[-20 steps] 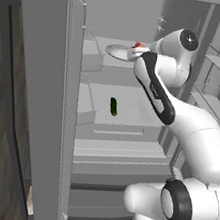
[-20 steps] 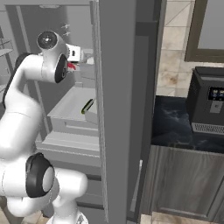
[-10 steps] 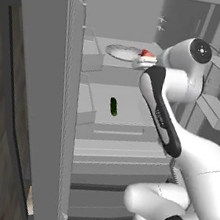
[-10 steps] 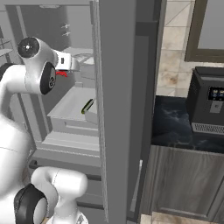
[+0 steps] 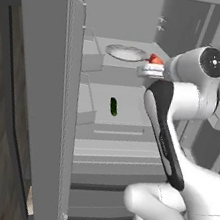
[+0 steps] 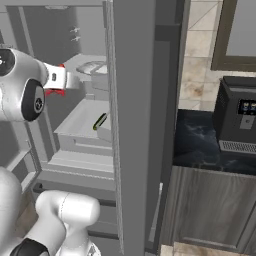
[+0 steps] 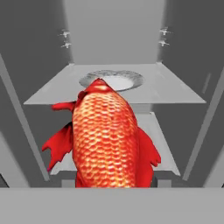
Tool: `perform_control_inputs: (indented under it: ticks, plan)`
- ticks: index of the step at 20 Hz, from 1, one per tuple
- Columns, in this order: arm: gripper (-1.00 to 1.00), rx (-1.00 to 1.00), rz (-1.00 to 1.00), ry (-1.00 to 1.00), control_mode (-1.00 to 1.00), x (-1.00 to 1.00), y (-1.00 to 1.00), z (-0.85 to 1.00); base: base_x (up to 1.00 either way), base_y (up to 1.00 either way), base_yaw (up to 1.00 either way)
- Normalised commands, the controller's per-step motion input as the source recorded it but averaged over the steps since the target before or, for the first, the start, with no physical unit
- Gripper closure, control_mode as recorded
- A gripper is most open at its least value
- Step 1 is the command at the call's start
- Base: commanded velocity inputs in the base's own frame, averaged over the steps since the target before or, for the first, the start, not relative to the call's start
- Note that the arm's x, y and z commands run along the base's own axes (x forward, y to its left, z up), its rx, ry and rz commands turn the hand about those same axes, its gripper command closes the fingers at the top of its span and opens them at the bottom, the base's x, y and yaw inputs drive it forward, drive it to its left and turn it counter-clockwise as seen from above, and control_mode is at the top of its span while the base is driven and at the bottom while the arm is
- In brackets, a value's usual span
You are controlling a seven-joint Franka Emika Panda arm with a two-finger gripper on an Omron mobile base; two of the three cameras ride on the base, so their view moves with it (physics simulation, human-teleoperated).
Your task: Transport the fish from the fridge to the microwave and turn on the microwave.
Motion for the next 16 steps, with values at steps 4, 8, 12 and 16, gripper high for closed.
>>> perform_control_inputs:
  ticks: [4, 8, 12, 16]
  plan:
    - [1.00, 0.00, 0.00, 0.00, -1.00, -0.63, -0.10, 0.17, 0.00, 0.00, 0.00]
    - [1.00, 0.00, 0.00, 0.00, -1.00, -0.68, -0.10, 0.07, 0.00, 0.00, 0.00]
    - [1.00, 0.00, 0.00, 0.00, -1.00, -0.69, -0.03, 0.00, 0.00, 0.00, 0.00]
    - [1.00, 0.00, 0.00, 0.00, -1.00, -0.63, -0.02, 0.04, 0.00, 0.00, 0.00]
